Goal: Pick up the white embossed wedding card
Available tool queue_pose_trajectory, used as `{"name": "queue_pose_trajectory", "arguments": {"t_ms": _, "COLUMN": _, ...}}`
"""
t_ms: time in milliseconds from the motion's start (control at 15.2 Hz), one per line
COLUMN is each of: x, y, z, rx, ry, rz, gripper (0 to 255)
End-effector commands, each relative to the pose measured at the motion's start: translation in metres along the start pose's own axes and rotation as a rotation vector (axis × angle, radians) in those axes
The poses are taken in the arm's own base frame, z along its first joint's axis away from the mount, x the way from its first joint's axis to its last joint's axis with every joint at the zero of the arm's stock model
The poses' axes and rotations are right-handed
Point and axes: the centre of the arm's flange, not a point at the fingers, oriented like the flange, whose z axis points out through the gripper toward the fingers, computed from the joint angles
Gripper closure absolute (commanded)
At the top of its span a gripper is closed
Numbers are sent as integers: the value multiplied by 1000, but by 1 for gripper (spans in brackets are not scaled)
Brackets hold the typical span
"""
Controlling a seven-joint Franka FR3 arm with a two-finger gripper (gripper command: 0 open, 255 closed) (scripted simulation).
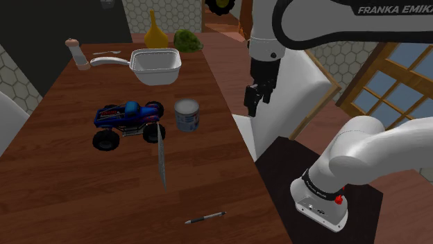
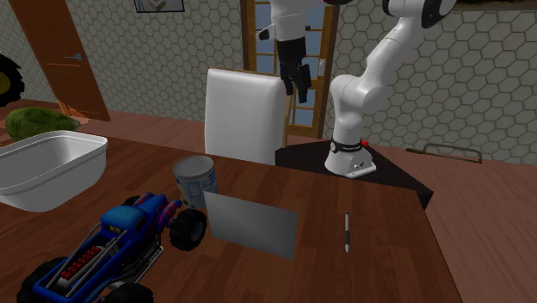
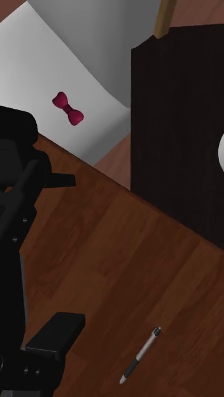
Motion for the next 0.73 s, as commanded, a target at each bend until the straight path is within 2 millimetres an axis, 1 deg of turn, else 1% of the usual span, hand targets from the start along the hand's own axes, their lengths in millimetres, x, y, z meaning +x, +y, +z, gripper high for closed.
{"name": "queue_pose_trajectory", "arguments": {"t_ms": 0, "x": 7, "y": -23, "z": 4, "rx": 4, "ry": -6, "rz": 35, "gripper": 0}}
{"name": "queue_pose_trajectory", "arguments": {"t_ms": 330, "x": 27, "y": -84, "z": 17, "rx": 13, "ry": -21, "rz": 115, "gripper": 0}}
{"name": "queue_pose_trajectory", "arguments": {"t_ms": 660, "x": 53, "y": -143, "z": 31, "rx": 21, "ry": -36, "rz": 195, "gripper": 0}}
